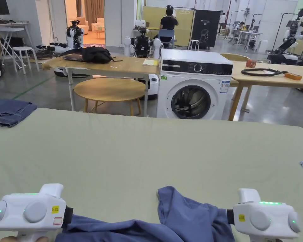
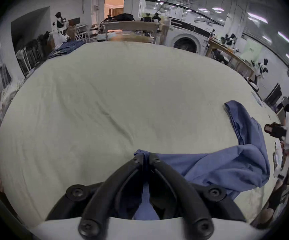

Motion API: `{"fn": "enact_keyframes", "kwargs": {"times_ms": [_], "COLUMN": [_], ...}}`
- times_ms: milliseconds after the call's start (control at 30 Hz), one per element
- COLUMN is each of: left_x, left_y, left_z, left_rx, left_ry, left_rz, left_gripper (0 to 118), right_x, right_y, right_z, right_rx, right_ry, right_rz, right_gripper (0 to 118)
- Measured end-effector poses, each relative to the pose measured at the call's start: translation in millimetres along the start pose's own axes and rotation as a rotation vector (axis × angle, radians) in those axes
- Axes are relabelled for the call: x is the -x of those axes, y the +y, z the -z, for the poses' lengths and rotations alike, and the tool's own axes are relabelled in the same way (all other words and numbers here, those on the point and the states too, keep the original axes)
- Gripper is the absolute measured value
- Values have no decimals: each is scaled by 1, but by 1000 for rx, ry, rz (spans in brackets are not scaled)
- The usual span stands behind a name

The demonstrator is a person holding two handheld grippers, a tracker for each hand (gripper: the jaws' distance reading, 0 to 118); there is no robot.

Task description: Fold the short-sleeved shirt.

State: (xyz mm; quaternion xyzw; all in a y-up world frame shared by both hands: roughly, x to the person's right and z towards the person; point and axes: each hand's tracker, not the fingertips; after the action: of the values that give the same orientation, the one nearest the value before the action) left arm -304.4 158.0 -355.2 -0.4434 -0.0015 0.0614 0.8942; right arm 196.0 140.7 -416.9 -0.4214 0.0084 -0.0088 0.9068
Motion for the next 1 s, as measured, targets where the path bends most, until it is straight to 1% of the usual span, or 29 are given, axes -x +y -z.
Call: {"fn": "enact_keyframes", "kwargs": {"times_ms": [100, 133, 200, 233, 267, 300, 367, 467, 567, 600, 633, 667, 700, 733, 767, 833, 900, 933, 1000], "left_x": [-5, -5, -6, -5, -2, -2, 0, 1, 8, 10, 11, 9, 6, 2, -1, -5, -9, -10, -11], "left_y": [0, 0, -1, -1, -1, -1, -3, -5, -9, -8, -9, -11, -14, -14, -15, -15, -16, -16, -12], "left_z": [1, 2, 2, 0, 0, 0, -1, 0, 2, 5, 6, 6, 6, 9, 11, 12, 5, 1, -13], "left_rx": [15, 22, 9, -4, -11, -18, -38, -46, -64, -60, -56, -77, -90, -82, -52, -31, -60, -84, -136], "left_ry": [7, 0, 2, -2, -19, -19, -28, -35, -53, -58, -68, -37, -16, 6, 35, 46, 49, 64, 12], "left_rz": [47, 61, 77, 76, 74, 68, 71, 72, 27, 11, 16, 29, 60, 96, 91, 81, 70, 63, 39], "left_gripper": [0, 0, 0, 0, 0, 0, 0, 0, 0, 0, 0, 0, 0, 0, 0, 0, 0, 0, 0], "right_x": [4, 4, 3, 5, 7, 8, 5, 5, 7, 8, 10, 12, 14, 15, 15, 12, 7, 1, -1], "right_y": [6, 7, 11, 12, 12, 11, 10, 11, 12, 12, 11, 9, 6, 4, 4, 2, 2, 4, 6], "right_z": [12, 17, 26, 31, 36, 42, 52, 51, 47, 47, 46, 43, 43, 41, 41, 33, 21, 15, -4], "right_rx": [25, 34, 61, 87, 90, 101, 140, 135, 145, 145, 147, 132, 122, 123, 130, 89, 51, 28, -7], "right_ry": [14, 33, 65, 69, 59, 53, 42, 54, 53, 49, 50, 39, 34, 37, 43, 53, 93, 108, 102], "right_rz": [-22, -19, 14, 18, 10, 5, 13, 25, 12, -2, -20, -45, -66, -51, -41, -19, 55, 69, 62], "right_gripper": [0, 0, 0, 4, 16, 34, 36, 36, 36, 34, 25, 6, 0, 0, 0, 0, 0, 0, 0]}}
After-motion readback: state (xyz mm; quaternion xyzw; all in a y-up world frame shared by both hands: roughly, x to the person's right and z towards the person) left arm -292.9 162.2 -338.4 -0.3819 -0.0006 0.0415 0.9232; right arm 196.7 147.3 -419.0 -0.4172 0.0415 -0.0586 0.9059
